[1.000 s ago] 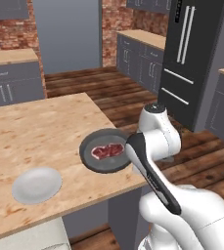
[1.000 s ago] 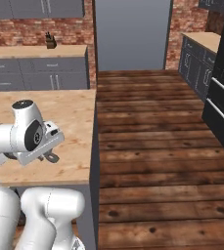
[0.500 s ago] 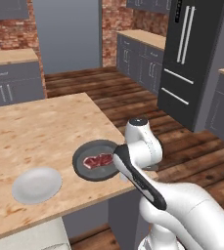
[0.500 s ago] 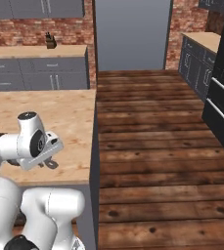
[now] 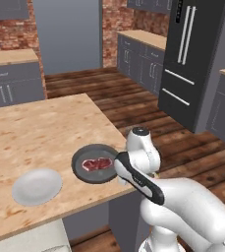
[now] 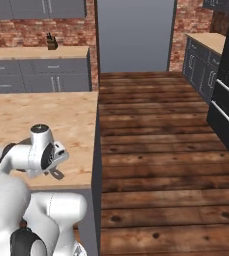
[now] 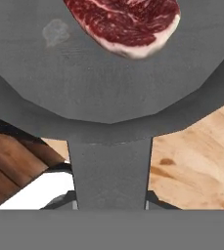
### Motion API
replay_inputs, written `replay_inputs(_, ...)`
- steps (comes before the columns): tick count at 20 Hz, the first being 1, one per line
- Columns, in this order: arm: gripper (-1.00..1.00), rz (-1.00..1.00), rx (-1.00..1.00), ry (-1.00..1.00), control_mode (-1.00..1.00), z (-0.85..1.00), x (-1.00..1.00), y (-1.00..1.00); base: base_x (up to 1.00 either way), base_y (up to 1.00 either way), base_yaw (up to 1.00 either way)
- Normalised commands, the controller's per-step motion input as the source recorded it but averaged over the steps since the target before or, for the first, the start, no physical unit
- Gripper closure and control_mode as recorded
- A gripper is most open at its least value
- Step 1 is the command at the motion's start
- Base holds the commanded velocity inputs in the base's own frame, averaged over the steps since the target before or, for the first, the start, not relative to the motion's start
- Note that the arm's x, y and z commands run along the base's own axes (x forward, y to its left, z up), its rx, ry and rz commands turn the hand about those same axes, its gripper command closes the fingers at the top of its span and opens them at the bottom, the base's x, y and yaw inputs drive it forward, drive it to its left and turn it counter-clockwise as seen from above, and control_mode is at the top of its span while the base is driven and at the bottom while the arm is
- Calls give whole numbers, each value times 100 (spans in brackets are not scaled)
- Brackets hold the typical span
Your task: Pick up the pan with the steak in it and place it on the dining table. Then place the steak on the plate.
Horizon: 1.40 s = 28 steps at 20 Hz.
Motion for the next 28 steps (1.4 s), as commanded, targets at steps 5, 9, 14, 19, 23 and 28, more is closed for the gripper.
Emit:
replay_inputs(5,100,0,7,9,-100,-25,58,18,0,0,0)
replay_inputs(9,100,-3,1,7,-100,-18,35,27,0,0,0)
replay_inputs(14,100,0,-1,0,-100,-1,0,1,0,0,0)
replay_inputs(19,100,0,-2,0,-100,-27,3,2,0,0,0)
replay_inputs(23,100,0,0,0,-100,-36,0,1,0,0,0)
replay_inputs(28,100,0,0,-2,-100,-32,5,3,0,0,0)
